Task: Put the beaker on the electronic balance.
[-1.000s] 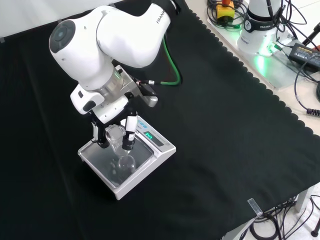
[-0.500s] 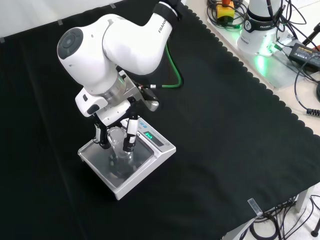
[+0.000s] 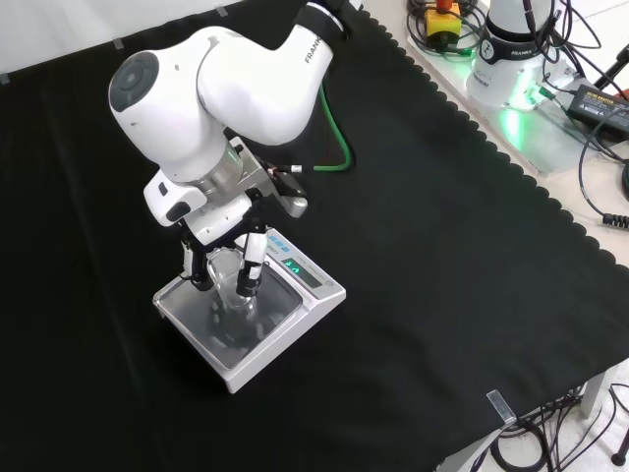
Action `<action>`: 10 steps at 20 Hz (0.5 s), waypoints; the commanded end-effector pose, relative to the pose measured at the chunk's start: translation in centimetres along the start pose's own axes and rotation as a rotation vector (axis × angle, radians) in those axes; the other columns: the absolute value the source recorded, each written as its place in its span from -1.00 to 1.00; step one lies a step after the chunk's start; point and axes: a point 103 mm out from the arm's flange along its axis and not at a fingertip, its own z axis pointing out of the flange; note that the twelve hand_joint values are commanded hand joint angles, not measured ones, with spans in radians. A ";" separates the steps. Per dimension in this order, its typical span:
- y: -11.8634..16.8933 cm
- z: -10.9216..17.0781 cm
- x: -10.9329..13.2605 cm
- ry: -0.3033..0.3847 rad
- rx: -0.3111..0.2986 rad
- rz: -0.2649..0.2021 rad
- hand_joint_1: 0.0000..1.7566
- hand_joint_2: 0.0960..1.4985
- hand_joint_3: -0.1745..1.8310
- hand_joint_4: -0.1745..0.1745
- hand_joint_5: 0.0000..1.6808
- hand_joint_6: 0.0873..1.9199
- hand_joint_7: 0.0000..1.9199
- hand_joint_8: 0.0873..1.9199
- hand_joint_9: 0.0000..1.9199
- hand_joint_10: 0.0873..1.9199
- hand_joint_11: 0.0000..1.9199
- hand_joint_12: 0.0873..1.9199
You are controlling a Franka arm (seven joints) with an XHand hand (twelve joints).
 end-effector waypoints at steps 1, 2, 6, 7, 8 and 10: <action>-0.1 -0.9 -0.6 0.023 0.163 -0.024 -0.18 0.17 -0.97 -0.72 -0.33 -0.64 0.09 -1.00 0.23 -1.00 -0.07 0.16; -0.3 -1.2 -0.7 0.028 0.166 -0.028 -0.29 0.12 -0.95 -0.73 -0.57 -0.75 -0.12 -1.00 0.03 -1.00 -0.27 0.27; -1.0 -2.2 -0.9 0.027 0.168 -0.049 -0.55 -0.03 -0.94 -0.54 -0.97 -1.00 -0.86 -1.00 -0.71 -1.00 -0.91 0.49; -1.1 -2.4 -0.8 0.011 0.176 -0.031 -0.57 -0.05 -0.93 -0.51 -0.99 -1.00 -0.93 -1.00 -0.78 -1.00 -0.96 0.49; -1.2 -2.7 -0.7 -0.002 0.179 -0.036 -0.58 -0.06 -0.93 -0.49 -1.00 -1.00 -0.97 -1.00 -0.83 -1.00 -0.98 0.47; -1.6 -3.3 -0.8 -0.008 0.167 -0.049 -0.59 -0.08 -0.91 -0.46 -1.00 -1.00 -0.99 -1.00 -0.88 -1.00 -1.00 0.44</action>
